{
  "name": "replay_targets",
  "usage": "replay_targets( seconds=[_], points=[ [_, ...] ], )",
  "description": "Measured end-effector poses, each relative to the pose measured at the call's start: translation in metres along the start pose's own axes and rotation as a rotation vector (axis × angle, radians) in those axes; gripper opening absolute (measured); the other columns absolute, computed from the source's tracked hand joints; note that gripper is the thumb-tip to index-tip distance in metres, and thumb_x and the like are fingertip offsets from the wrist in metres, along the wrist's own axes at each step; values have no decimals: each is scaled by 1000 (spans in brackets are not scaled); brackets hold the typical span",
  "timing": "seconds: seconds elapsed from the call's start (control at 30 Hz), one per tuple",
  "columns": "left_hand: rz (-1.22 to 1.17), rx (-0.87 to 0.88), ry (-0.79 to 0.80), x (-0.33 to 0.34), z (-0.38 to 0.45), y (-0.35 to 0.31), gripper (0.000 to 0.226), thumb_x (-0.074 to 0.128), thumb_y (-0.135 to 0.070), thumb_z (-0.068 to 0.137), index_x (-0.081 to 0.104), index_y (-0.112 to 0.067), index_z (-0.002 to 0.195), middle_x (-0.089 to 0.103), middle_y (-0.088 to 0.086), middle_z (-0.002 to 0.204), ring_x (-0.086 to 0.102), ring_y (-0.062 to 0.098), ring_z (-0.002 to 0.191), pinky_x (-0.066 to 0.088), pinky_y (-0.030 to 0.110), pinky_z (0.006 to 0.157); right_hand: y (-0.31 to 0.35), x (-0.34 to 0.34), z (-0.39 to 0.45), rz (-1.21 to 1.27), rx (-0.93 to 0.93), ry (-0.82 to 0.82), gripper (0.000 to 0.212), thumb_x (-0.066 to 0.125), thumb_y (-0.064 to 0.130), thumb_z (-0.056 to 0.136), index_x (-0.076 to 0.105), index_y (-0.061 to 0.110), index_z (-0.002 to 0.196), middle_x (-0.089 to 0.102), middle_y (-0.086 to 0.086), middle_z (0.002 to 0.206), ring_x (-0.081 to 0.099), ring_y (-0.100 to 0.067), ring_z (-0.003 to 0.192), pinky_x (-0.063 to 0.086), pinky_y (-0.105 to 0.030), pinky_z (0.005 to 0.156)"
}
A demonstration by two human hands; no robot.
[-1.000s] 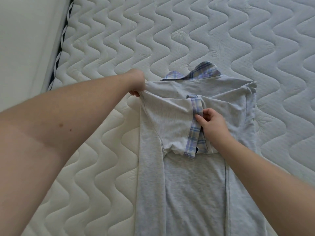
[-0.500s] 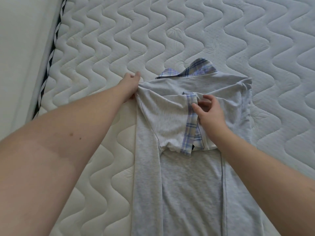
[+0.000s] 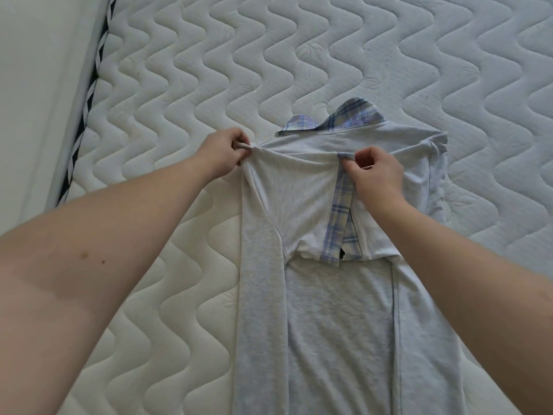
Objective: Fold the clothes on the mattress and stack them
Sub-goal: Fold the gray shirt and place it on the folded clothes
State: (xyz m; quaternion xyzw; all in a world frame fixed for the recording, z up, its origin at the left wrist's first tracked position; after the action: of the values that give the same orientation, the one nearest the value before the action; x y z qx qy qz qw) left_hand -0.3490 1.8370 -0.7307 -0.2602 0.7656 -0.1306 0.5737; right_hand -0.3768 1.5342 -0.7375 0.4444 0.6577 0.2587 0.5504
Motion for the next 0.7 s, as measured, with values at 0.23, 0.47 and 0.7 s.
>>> replay_targets(
  seconds=[0.23, 0.47, 0.7],
  points=[
    [56, 63, -284, 15, -35, -17, 27, 56, -19, 94, 60, -9, 118, 49, 18, 122, 50, 34, 110, 37, 34, 98, -22, -7, -38, 48, 162, 92, 26, 49, 46, 98, 61, 23, 96, 70, 4, 88, 68, -9, 73, 55, -28, 64],
    [230, 381, -123, 78, -115, -57, 34, 62, -25, 88, 60, -16, 121, 55, 6, 121, 52, 26, 113, 37, 38, 92, -43, 10, -96, -19, 138, 360, 18, 71, 32, 88, 64, 22, 102, 68, 5, 83, 64, -10, 70, 47, -16, 57],
    [191, 113, -103, 107, -174, -27, 65, 54, -42, 93, 29, -27, 151, 21, 4, 160, 19, 23, 146, 18, 42, 115, -52, -12, -111, -212, 8, 153, 20, 69, 28, 88, 64, 23, 107, 67, 7, 95, 62, -17, 89, 49, -37, 82]
  ],
)
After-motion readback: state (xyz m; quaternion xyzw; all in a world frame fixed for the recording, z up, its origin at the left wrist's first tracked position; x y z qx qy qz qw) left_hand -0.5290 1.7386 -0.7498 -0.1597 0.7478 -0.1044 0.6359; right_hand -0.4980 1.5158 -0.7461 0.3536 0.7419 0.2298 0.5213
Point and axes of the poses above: each hand's wrist, its own z-axis towards the middle knuckle, its own x-axis out of the palm, y = z × x, the point moved 4 cm from there along z, towards the middle knuckle
